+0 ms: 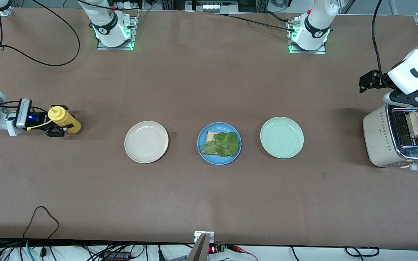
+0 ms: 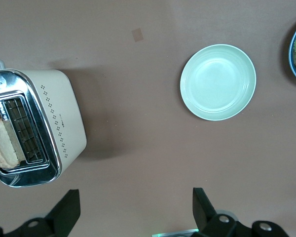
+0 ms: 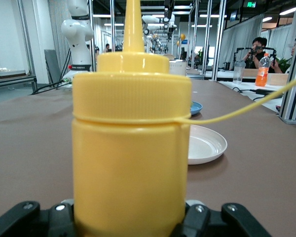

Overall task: Make sandwich in blue plate with both arms
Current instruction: 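Carry the bottle back and set it down beside the white plate, then grasp the second toaster bread slice with the left gripper while the right gripper withdraws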

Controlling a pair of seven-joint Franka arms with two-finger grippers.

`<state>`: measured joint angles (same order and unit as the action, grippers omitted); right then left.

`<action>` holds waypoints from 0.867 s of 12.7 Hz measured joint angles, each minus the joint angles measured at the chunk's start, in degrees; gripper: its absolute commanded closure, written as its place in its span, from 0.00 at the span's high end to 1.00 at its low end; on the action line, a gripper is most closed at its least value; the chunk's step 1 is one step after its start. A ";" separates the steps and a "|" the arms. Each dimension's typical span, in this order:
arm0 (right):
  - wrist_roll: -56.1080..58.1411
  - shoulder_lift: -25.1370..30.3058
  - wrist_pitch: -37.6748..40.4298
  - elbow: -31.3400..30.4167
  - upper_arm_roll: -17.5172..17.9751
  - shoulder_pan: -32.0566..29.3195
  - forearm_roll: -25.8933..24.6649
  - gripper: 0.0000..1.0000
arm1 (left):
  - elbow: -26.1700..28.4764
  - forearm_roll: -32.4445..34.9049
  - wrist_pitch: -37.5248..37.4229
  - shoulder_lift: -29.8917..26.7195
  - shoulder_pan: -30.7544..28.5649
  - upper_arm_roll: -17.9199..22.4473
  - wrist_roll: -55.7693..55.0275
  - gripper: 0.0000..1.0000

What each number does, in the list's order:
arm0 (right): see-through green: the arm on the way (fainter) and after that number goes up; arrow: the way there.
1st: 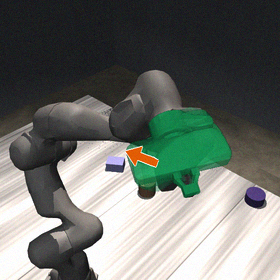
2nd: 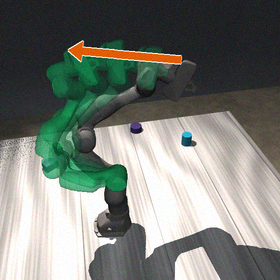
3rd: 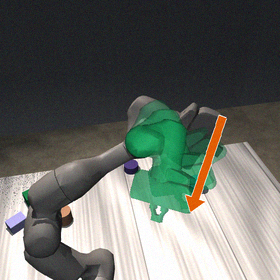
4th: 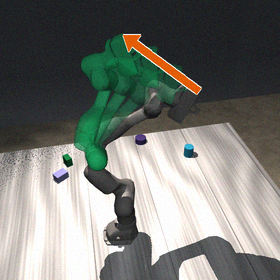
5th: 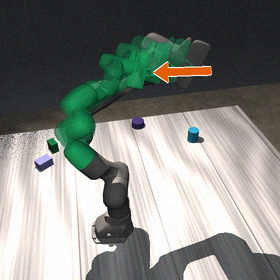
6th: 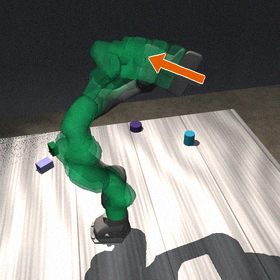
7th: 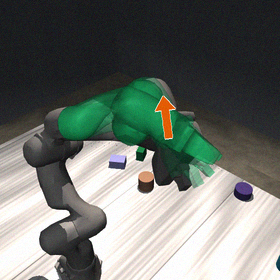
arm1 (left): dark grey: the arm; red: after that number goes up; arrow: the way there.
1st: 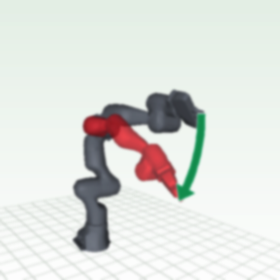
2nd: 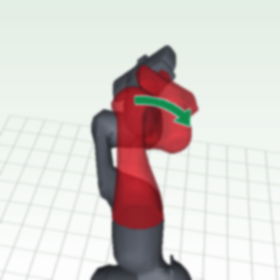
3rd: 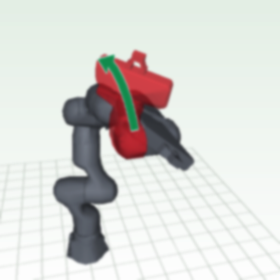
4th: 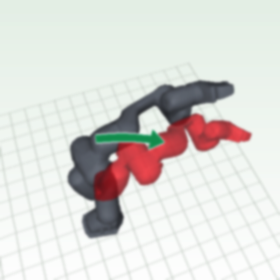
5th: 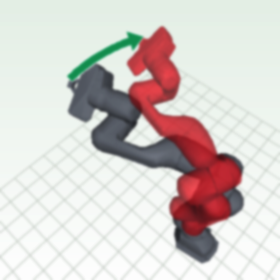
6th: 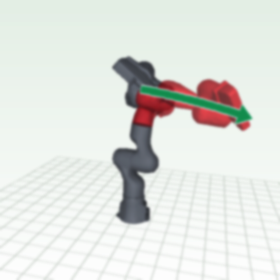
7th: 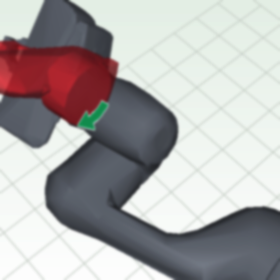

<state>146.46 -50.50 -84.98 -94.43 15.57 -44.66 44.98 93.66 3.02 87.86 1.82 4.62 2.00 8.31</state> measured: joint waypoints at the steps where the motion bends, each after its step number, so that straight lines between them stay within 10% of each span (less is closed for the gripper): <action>1: 0.10 -1.17 0.14 0.37 0.21 -0.15 0.02 0.26 | 0.00 0.00 0.00 0.00 0.00 0.00 0.00 1.00; 4: 0.14 -2.69 0.46 0.94 0.57 -0.31 0.07 0.55 | 0.17 0.07 -2.77 0.93 -0.43 0.51 -0.01 1.00; 6: 0.13 -2.84 0.67 0.95 0.95 -0.33 0.09 1.00 | 0.34 2.35 -3.83 3.29 -2.99 1.33 -0.07 1.00; 11: 0.10 -3.92 2.48 1.88 1.00 -0.95 0.29 1.00 | -2.02 12.86 1.25 13.80 -11.71 1.81 2.91 1.00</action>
<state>146.56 -54.42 -82.50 -92.55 16.57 -45.61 45.27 91.64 15.88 89.11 15.62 -7.09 3.81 11.22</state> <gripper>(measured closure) 0.022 0.000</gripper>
